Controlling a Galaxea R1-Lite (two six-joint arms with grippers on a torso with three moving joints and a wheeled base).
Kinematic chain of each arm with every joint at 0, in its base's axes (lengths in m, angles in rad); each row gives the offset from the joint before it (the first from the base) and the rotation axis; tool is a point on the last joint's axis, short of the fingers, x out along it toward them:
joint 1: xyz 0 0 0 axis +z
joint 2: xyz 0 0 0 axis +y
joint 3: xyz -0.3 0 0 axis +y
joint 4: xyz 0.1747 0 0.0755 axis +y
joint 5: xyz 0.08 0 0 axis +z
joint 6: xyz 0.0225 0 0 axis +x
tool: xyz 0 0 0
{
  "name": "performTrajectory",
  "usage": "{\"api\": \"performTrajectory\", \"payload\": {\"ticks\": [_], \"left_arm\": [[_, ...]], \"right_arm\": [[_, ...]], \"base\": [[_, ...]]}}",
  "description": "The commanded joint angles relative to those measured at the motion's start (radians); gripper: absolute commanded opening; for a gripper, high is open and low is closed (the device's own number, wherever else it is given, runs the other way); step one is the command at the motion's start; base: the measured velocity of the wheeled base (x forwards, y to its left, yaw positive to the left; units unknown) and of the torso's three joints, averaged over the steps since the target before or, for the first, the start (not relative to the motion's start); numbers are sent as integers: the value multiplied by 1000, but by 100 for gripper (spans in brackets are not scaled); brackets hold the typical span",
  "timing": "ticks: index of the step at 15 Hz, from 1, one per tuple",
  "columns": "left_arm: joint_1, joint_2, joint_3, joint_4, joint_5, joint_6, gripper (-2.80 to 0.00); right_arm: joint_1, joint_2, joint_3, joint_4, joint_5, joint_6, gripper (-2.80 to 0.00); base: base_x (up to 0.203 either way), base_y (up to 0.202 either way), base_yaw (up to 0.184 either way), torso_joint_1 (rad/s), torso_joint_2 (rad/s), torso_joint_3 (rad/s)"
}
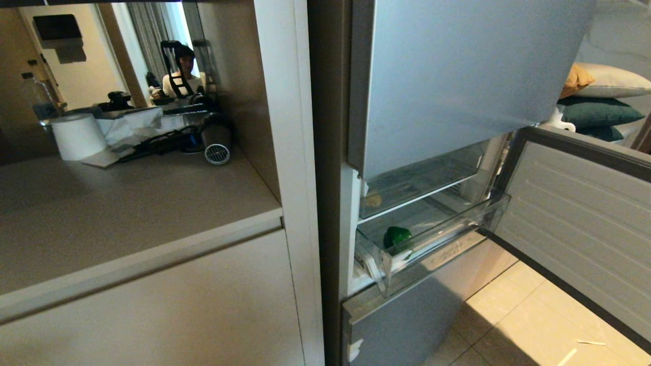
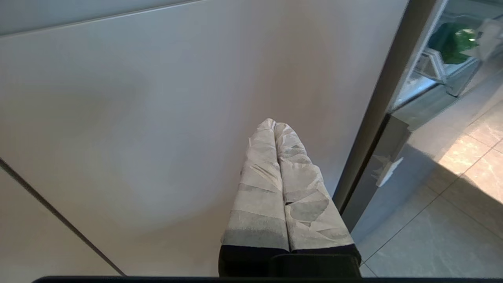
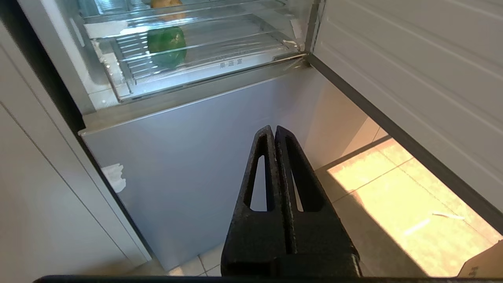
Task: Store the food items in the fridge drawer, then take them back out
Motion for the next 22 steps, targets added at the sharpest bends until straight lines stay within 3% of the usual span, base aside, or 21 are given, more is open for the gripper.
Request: {"api": "performTrajectory", "payload": {"ticks": [1, 12, 22], "left_arm": [[0, 0, -1, 0, 0, 0, -280], [0, 1, -1, -1, 0, 0, -280], [0, 0, -1, -1, 0, 0, -280]], "right_arm": [[0, -1, 2, 0, 5, -13, -280], [0, -1, 0, 0, 0, 18, -280], [0, -1, 1, 0, -2, 21, -280]], "base": [[0, 0, 0, 0, 0, 0], [0, 0, 0, 0, 0, 0], [0, 0, 0, 143, -304, -163]]}}
